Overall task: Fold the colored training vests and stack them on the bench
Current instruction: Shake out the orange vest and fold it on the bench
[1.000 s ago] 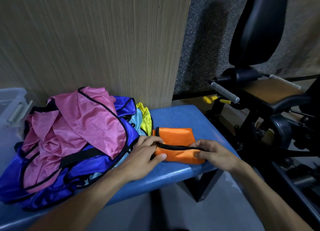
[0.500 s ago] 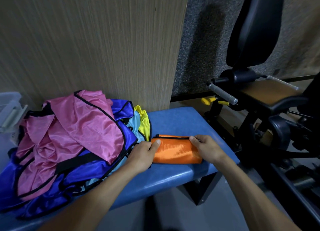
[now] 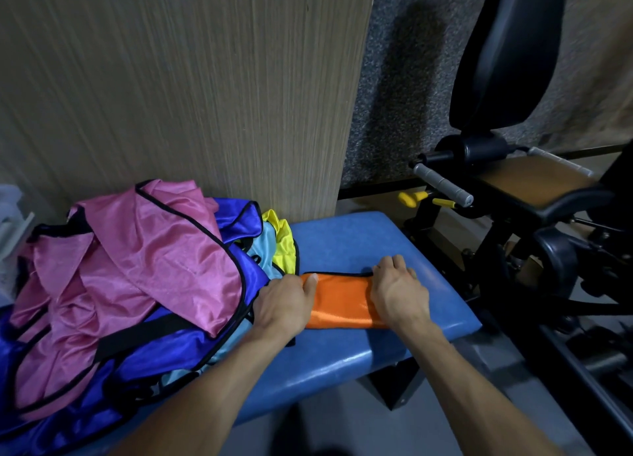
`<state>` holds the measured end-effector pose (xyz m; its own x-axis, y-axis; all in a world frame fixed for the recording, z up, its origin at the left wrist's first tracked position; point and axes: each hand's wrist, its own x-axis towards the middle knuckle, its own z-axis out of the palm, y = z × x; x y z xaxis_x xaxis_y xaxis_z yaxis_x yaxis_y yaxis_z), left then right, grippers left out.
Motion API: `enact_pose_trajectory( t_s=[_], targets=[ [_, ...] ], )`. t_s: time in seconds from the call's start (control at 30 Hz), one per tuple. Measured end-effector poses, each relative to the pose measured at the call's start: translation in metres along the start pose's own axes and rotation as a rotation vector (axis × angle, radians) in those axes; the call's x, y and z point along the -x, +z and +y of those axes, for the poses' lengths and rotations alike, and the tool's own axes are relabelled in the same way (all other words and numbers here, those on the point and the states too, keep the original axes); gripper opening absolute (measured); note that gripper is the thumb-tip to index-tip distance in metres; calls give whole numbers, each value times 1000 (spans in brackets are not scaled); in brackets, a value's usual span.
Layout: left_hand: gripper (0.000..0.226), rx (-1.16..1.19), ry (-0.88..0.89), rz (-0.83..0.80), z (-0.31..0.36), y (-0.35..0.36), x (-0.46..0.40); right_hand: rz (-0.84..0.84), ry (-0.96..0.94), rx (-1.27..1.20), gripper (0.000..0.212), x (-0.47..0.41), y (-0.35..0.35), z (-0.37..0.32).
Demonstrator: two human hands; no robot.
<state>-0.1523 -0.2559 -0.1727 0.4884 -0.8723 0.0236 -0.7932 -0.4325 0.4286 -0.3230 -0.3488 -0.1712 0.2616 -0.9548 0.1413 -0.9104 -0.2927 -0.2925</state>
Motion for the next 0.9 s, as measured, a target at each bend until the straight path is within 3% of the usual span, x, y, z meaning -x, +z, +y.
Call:
enact_pose_trajectory(
  t_s=[0.1,0.23,0.4,0.5,0.77,0.9],
  targets=[
    [42,42,16,5,-2,-3,-5,-31,-11,-42,24,-3,0,3],
    [35,40,61,-79,-1,-9,-9,-72,2,-133,37,-2,1,9],
    [35,-223,190,-44,8,-23,-11,-7,20,-93,43,3,7,7],
    [42,-246,258,-72,7,-26,-12,62,14,-85,44,5,12,7],
    [38,59,149,-338,-2,-36,-26,180,-64,-163,39,7,17,11],
    [30,284,90,-302,-4,-32,-25,167,-84,-221,34,4,16,14]
  ],
)
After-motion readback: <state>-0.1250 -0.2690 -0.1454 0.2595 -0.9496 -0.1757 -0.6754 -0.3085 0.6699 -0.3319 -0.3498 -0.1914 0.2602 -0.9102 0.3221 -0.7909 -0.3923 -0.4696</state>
